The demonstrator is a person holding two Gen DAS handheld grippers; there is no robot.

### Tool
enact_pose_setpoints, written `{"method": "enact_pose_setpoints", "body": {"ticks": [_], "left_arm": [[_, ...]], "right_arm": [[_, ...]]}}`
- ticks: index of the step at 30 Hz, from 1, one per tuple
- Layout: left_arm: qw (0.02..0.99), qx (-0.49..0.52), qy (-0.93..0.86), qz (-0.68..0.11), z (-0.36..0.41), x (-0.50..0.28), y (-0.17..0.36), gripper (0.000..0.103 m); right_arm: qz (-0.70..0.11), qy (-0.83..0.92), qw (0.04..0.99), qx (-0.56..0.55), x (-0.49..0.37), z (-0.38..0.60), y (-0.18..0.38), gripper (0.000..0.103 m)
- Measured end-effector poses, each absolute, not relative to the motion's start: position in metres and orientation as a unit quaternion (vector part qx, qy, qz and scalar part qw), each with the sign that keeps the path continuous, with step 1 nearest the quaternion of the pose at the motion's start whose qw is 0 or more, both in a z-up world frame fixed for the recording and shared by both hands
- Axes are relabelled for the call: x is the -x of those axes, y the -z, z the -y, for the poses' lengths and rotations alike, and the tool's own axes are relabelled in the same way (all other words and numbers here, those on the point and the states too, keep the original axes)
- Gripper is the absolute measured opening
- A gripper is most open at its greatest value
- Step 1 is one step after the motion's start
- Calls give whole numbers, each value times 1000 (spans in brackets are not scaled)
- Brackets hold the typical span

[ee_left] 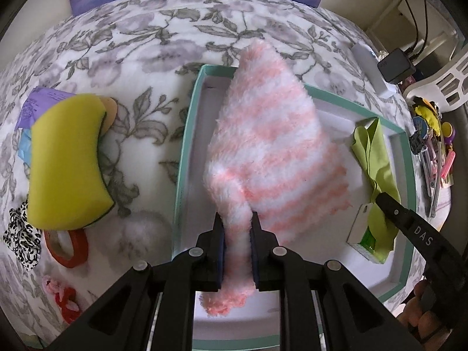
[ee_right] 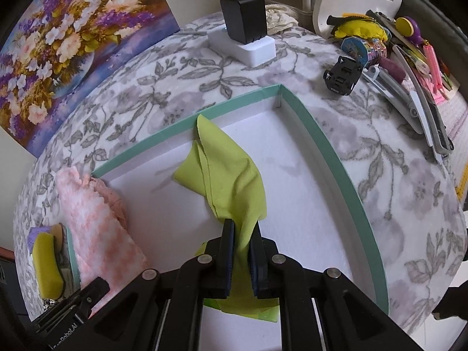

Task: Organize soft objects
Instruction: 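Carry sock and green felt into the tray and release both, then move both tools back toward the remaining pile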

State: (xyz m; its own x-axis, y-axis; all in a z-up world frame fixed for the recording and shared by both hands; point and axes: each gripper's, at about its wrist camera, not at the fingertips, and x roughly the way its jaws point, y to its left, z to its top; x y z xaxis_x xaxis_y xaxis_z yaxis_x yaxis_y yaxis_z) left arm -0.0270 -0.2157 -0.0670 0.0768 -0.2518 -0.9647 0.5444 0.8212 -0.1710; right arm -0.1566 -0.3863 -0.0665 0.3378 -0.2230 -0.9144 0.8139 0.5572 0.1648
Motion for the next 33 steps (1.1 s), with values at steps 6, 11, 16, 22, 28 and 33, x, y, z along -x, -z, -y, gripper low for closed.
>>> {"method": "enact_pose_setpoints", "body": {"ticks": [6,11,16,22,28,33], "left_arm": [[713,-115,288,-629,216,28,57,39],[724,-113,299,-612,213,28,35,49],[742,-105,302,-590,205,26,15,53],[774,-94,270,-566,189,14,8,82],[794,-103,215,-559,170,0,19,86],[804,-96,194,-554,154,-9,21,89]], "right_arm": [[-465,346,751,-317,157,384,64,17],[-462,349,751,-318,162,382,57,30],[-461,347,754,-314,165,378,46,45],[-464,344,763,-289,164,366,35,59],[-467,331,774,-272,159,351,32,70],[-477,326,776,-253,155,338,33,80]]}}
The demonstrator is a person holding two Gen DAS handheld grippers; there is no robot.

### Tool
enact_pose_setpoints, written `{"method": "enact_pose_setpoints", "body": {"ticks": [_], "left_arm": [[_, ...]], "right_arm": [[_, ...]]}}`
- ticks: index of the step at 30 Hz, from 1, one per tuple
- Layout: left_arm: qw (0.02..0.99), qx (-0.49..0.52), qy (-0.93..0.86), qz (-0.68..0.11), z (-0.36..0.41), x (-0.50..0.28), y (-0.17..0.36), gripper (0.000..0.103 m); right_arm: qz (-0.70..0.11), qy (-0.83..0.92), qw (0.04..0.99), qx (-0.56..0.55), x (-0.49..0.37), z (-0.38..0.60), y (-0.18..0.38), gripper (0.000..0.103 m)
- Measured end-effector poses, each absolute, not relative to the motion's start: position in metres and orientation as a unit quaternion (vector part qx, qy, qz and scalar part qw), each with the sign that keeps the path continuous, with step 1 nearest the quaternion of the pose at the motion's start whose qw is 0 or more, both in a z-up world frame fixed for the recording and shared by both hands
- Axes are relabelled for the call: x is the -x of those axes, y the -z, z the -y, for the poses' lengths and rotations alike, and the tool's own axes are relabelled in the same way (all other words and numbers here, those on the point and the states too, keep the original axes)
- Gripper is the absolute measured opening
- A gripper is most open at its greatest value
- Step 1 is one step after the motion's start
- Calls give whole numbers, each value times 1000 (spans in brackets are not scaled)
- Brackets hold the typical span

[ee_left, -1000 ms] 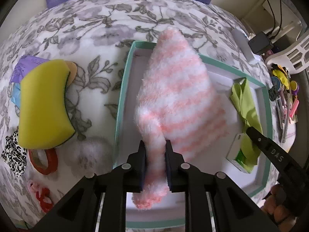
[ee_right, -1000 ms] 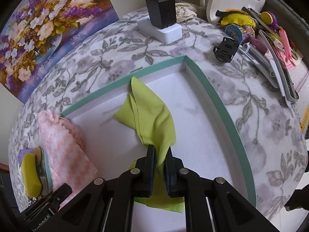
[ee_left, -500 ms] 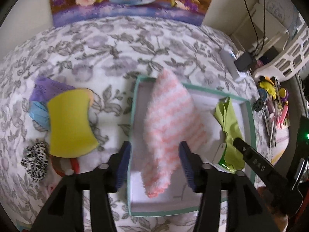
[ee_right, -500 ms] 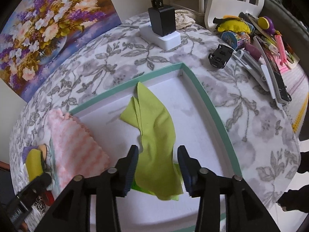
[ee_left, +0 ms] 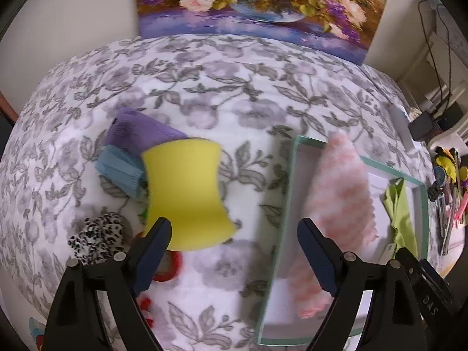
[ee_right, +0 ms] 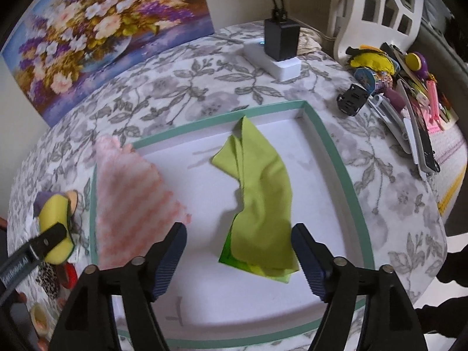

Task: Organize soft objects
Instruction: 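Move both tools back toward the remaining pile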

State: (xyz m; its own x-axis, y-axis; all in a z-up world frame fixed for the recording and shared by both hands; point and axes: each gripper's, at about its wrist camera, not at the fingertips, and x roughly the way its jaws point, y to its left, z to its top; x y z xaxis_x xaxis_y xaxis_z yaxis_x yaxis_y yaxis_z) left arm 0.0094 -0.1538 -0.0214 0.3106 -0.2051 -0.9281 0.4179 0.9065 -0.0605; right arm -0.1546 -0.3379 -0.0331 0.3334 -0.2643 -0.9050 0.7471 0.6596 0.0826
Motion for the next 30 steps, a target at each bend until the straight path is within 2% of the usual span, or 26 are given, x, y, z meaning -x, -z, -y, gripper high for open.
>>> {"method": "enact_pose_setpoints", "body": {"ticks": [3,5,6,30], "left_arm": [[808,-90,185,-552,144,-13,22,98],[812,-86,175,-550,137,-17,22,100],[815,-83,169,-548,132,-18,21,100],[859,-10,87,-504,6,-80,-38,100]], "right_arm": [[-477,324,778,-246,153,330,33,89],[-476,327,779,-243,153,325,32,101],[-475,328,781,-240,153,322,30,103],[-474,247,822,-197,79,204,-3,103]]}}
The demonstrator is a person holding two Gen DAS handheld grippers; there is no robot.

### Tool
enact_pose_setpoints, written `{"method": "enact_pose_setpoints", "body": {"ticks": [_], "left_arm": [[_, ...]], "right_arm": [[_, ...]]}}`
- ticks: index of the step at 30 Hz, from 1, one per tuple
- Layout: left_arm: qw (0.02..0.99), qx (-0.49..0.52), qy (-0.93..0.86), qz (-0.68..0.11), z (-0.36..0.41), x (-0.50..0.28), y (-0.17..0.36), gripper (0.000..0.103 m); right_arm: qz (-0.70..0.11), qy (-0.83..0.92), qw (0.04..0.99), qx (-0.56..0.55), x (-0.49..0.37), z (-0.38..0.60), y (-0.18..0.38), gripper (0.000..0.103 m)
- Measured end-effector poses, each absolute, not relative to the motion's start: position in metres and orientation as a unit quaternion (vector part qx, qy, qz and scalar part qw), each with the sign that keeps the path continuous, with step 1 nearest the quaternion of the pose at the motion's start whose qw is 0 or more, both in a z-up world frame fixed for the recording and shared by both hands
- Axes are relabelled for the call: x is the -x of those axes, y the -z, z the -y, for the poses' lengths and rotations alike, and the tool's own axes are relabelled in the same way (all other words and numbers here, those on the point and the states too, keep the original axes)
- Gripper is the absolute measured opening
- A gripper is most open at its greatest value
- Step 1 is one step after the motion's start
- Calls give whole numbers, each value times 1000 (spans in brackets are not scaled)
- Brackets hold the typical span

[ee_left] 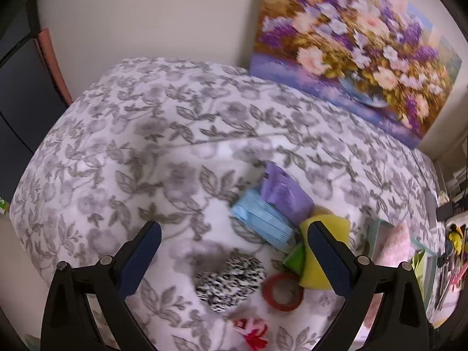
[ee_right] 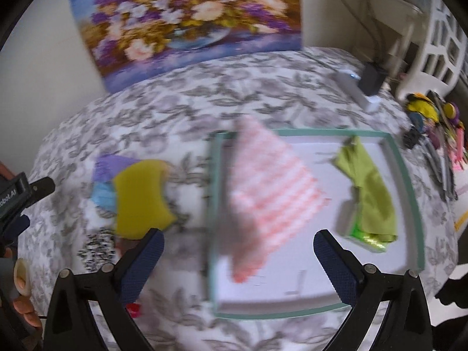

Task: Organize soft objects
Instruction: 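Move both tools back toward the remaining pile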

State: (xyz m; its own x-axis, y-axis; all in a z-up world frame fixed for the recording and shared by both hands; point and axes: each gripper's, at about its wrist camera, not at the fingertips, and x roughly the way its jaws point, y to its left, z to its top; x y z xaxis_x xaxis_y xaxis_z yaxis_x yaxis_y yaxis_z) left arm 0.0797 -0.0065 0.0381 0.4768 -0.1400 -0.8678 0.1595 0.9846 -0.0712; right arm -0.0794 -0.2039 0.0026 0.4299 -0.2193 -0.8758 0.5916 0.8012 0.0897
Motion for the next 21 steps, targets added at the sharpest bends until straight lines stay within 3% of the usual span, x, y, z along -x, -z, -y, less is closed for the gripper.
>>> {"method": "enact_pose_setpoints", "body": {"ticks": [9,21], "left_arm": [[847,11,70,-526,-29,-89,-29,100],[803,35,63,-591,-41,-101,12,100]], "right_arm": [[-487,187,838,-161,33,147,4,103],[-511,182,825,-155,4,142,39,103]]}}
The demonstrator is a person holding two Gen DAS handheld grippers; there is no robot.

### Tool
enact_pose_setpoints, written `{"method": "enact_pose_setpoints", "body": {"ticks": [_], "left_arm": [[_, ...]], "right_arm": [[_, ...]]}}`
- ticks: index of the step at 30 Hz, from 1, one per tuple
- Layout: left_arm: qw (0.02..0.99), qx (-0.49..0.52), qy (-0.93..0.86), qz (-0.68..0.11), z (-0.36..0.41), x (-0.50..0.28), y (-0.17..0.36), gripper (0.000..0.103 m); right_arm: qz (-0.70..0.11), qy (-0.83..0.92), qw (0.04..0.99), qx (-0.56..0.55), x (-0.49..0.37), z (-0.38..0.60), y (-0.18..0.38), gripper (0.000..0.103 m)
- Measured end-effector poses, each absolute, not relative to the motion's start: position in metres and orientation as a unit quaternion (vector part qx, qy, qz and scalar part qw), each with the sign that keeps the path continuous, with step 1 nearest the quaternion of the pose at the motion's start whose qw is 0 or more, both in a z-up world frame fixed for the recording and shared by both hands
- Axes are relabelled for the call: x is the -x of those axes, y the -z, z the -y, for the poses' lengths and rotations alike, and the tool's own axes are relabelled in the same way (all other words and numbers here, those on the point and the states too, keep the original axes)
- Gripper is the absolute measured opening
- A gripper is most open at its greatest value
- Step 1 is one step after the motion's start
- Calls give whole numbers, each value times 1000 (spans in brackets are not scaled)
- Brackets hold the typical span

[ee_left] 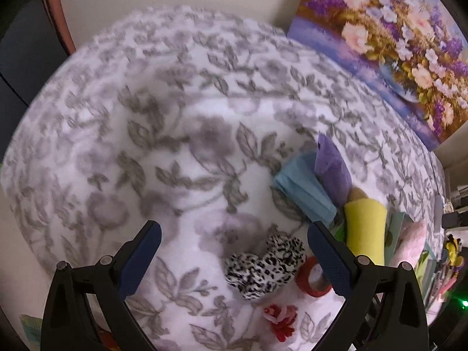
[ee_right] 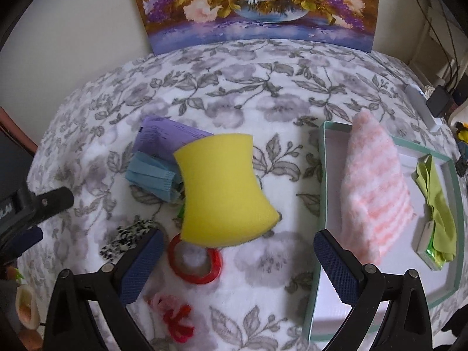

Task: Organize soft objects
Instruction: 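Move both tools back toward the remaining pile, then grasp the yellow sponge with the right tool while the left tool grasps the leopard scrunchie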

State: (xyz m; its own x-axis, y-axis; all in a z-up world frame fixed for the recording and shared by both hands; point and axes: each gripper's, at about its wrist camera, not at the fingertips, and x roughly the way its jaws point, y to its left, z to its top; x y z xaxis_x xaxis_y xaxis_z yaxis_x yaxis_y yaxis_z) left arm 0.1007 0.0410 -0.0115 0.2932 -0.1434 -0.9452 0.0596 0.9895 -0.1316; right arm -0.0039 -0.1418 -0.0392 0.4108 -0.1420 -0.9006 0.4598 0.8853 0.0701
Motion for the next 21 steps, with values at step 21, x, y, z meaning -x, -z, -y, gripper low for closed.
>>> {"method": "enact_pose_setpoints", "body": {"ticks": [21], "left_arm": [[742,31,60,-667,-11,-102,73,100]], "right_arm": [[-530,181,816,-143,-11,147,71,103]]}}
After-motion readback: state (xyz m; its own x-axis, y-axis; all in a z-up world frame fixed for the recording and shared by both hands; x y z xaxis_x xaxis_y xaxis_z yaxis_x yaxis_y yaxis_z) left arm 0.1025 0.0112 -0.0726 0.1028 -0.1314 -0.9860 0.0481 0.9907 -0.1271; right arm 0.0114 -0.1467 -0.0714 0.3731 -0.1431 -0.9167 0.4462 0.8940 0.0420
